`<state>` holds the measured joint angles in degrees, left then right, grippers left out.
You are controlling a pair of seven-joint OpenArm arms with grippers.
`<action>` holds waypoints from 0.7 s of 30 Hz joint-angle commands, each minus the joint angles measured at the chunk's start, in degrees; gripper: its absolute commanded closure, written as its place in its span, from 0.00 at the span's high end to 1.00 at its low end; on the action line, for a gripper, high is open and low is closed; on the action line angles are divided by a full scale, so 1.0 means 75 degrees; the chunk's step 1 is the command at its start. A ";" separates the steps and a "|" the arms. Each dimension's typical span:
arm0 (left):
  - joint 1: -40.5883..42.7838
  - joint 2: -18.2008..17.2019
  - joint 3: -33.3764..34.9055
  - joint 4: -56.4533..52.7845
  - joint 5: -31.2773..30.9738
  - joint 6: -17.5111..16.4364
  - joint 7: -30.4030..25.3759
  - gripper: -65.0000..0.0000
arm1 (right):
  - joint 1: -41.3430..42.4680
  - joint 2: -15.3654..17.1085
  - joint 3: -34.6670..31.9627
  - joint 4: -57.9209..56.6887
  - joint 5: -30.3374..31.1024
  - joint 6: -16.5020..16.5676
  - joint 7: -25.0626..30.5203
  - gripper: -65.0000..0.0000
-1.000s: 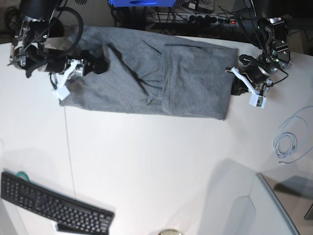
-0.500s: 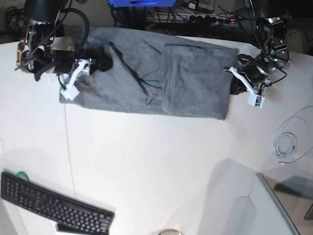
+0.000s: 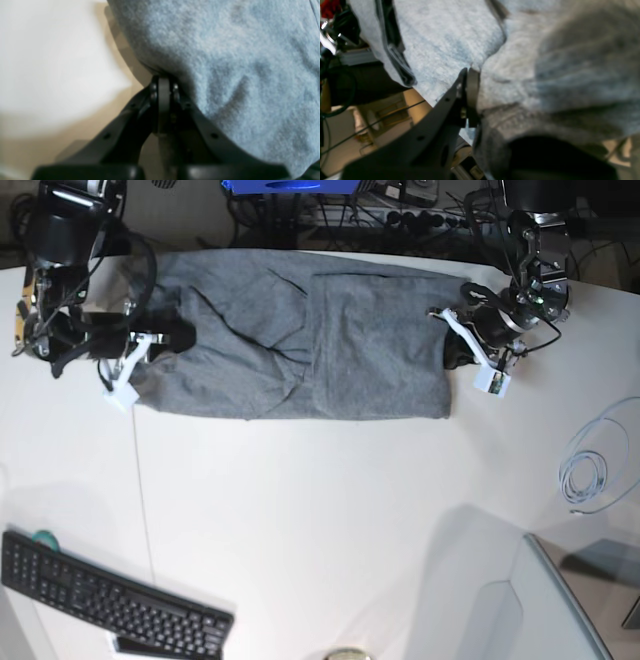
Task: Layout the t-shirt on the table in an organized manner, then fold the t-shirt properly
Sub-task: 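Grasp the folded shirt ends with both grippers and push them inward, then lift the shirt end with the right gripper and fold it toward the left gripper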
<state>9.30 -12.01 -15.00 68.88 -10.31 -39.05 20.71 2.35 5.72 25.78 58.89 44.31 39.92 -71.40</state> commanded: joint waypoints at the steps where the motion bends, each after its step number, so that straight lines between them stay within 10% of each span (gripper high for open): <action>1: -0.0074 -0.0022 0.0002 0.0093 -0.0015 -0.0039 -0.0013 0.00 | 0.0161 0.0099 -0.0009 0.0077 0.0099 0.0010 0.0043 0.01; 8: -0.0367 0.0130 0.0330 0.0093 -0.0015 -0.0039 0.0034 0.00 | 0.0490 0.0240 -0.0021 0.0499 0.0110 0.0010 -0.0040 0.01; 21: -0.0672 0.0330 0.1256 0.0093 -0.0038 0.0500 0.0034 0.00 | 0.0161 -0.0475 -0.1357 0.3125 0.0110 -0.2023 -0.0555 0.01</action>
<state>4.80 -8.95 -5.43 68.86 -9.65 -34.96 22.04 2.81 1.89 15.44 81.41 43.55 24.86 -76.05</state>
